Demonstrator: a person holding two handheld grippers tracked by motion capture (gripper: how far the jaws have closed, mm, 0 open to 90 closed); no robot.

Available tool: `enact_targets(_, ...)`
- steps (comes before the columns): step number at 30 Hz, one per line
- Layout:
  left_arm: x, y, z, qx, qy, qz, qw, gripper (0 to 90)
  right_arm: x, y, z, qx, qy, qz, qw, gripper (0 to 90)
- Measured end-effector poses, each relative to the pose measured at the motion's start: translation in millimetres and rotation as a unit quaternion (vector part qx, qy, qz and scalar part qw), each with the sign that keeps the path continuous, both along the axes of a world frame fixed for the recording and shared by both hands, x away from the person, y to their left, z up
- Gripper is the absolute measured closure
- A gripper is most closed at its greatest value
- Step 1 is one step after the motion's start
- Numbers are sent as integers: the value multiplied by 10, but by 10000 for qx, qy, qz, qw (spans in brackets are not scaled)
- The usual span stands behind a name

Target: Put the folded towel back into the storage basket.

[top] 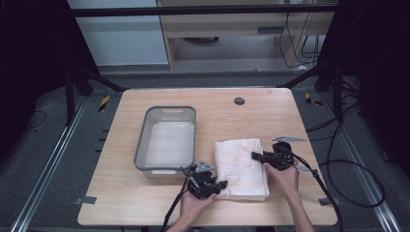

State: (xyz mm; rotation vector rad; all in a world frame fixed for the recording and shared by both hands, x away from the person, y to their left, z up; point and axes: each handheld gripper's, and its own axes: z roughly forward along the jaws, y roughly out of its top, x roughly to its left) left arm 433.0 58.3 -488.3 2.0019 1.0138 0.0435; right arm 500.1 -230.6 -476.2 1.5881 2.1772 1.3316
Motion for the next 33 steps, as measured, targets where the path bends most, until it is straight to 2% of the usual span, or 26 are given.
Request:
enact_targets(7, -19, 51, 107, -86, -111, -47, 9999, 665, -57, -25, 96, 130, -100, 18, 9999, 681)
enact_targets(17, -62, 113, 288, -236, -330, -72, 9992, 665, -140, -18, 309, 274, -421, 29, 9987, 681)
enact_targets(33, -84, 180, 473, -416, -528, -57, 9977, 666, -204, 8, 526, 338, -715, -8, 9969, 681)
